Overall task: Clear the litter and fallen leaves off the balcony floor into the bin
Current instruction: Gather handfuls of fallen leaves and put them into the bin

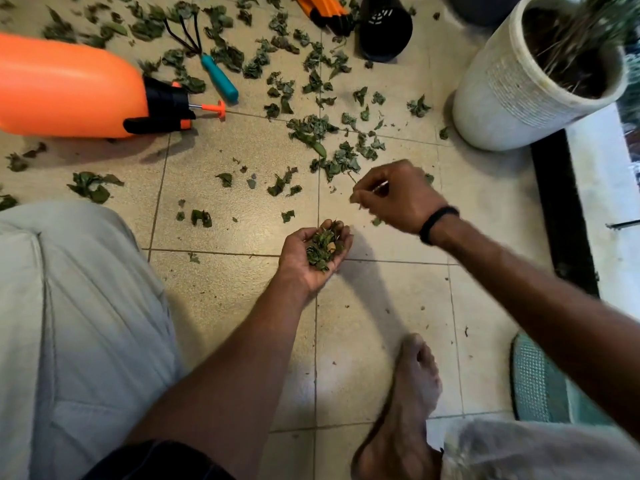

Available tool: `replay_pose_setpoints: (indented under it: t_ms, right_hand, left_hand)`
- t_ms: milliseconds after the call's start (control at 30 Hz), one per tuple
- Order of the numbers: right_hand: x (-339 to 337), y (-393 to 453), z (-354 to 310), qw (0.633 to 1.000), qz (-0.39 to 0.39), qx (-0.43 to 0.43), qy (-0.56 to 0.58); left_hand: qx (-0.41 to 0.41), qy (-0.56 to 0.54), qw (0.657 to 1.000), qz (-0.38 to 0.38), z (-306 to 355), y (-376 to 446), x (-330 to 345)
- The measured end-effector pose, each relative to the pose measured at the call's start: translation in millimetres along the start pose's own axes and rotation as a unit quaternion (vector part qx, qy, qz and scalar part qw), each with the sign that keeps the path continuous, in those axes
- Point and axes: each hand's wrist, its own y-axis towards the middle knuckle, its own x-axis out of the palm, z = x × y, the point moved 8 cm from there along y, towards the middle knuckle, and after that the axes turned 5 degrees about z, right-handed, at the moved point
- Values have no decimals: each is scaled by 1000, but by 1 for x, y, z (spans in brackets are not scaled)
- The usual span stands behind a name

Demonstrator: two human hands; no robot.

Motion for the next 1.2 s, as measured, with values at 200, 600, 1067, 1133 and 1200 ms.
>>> replay_pose_setpoints:
  t_ms: [200, 600, 1067, 1133, 1200]
  right_hand:
    - [-61, 29, 18, 927, -143, -137, -319]
    - [-45, 43, 139, 943, -155, -47, -290]
    - [33, 39, 218, 996, -34, -30, -77]
    - [33, 44, 220, 997, -41, -12, -58]
    - [31, 47, 224, 999, -41, 10, -25]
  left_hand:
    - [7, 8, 1000, -12, -18, 5, 19]
    - [55, -4, 998, 20, -24, 15, 28]
    - [115, 31, 990, 81, -38, 29, 55]
    - [126, 48, 987, 93, -35, 21, 62]
    - [139, 61, 983, 102, -36, 10, 69]
